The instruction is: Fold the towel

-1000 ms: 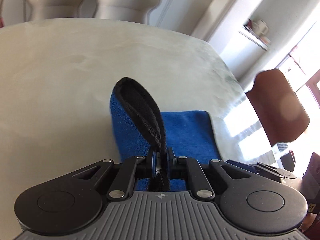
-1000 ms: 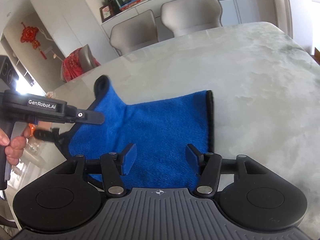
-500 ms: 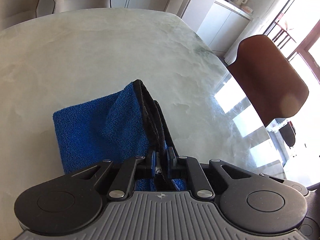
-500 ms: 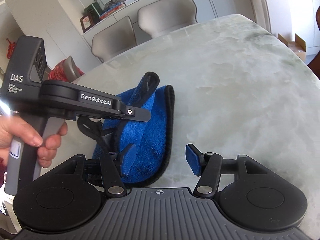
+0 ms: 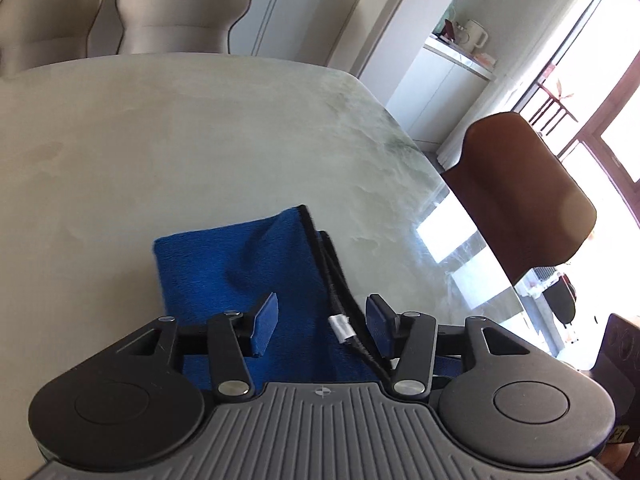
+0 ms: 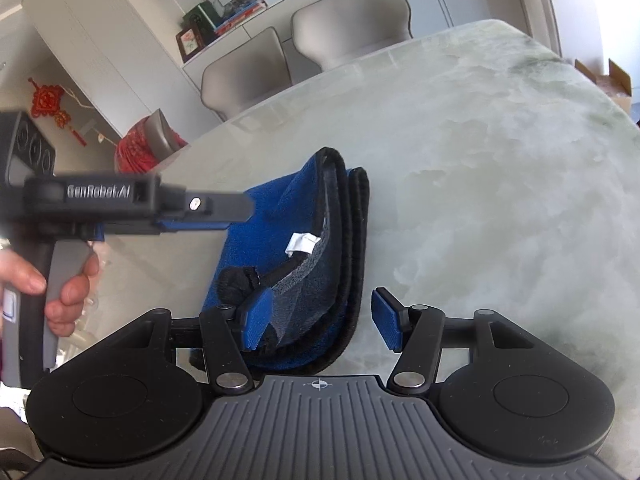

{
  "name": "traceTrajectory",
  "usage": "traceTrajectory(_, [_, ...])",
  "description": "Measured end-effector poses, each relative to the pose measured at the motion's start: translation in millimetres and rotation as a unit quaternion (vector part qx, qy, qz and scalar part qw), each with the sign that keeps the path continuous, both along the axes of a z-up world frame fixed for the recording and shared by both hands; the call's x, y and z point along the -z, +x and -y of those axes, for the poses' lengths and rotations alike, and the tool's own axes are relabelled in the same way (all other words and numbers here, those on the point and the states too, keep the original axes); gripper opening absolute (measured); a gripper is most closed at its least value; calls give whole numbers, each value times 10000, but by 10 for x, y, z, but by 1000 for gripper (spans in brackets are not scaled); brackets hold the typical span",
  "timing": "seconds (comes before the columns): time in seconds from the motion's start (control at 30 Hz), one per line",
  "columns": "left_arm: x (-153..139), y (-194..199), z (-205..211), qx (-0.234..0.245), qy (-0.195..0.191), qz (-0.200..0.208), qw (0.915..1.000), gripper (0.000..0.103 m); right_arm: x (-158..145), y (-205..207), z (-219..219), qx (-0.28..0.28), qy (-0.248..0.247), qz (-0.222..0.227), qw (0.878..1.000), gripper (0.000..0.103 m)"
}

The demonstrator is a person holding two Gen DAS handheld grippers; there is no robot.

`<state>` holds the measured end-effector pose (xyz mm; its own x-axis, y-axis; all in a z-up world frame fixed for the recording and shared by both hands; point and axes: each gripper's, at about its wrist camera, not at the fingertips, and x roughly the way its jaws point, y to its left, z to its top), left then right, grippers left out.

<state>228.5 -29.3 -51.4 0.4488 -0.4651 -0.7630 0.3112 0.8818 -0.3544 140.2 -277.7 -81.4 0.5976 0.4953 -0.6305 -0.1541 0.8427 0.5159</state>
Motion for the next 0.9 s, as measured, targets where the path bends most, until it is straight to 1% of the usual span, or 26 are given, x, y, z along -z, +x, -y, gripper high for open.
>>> traceTrajectory(0.07, [74, -25, -61, -27, 102, -105, 9999, 52, -7, 18, 146, 348, 336, -3, 9988, 57])
traceTrajectory(0.13, [150, -69, -40, 96, 114, -191, 9997, 52, -14, 37, 334, 690, 652, -28, 9955, 57])
traceTrajectory(0.17, [189, -91, -30, 158, 119, -234, 9995, 52, -16, 57, 407, 777, 723, -65, 9943, 57])
traceTrajectory(0.27, [284, -182, 28, 401, 155, -291, 9987, 52, -54, 90, 420, 657, 462, 4, 9968, 55])
traceTrajectory(0.37, [338, -253, 115, 590, 319, -223, 9975, 52, -34, 113, 259, 237, 390, 26, 9990, 40])
traceTrajectory(0.47, [333, -246, 129, 621, 324, -198, 9974, 52, 46, 142, 56, -86, 190, -109, 9997, 40])
traceTrajectory(0.53, [325, -231, 97, 577, 276, -231, 9977, 52, 105, 155, -25, -143, 25, -168, 9998, 40])
traceTrajectory(0.6, [320, -221, 72, 548, 265, -243, 9978, 52, 158, 175, -100, -177, -257, -227, 9993, 40])
traceTrajectory(0.7, [320, -221, 49, 548, 250, -256, 9979, 52, 169, 161, -171, -304, -516, -170, 9981, 39])
traceTrajectory(0.73, [325, -217, 47, 549, 242, -257, 9979, 52, 167, 154, -181, -327, -548, -148, 9979, 33])
traceTrajectory(0.83, [343, -198, 44, 529, 226, -290, 9979, 52, 141, 139, -181, -396, -519, -77, 9978, 21])
traceTrajectory(0.9, [348, -190, 39, 523, 224, -300, 9979, 52, 118, 133, -181, -476, -503, -40, 9976, 17])
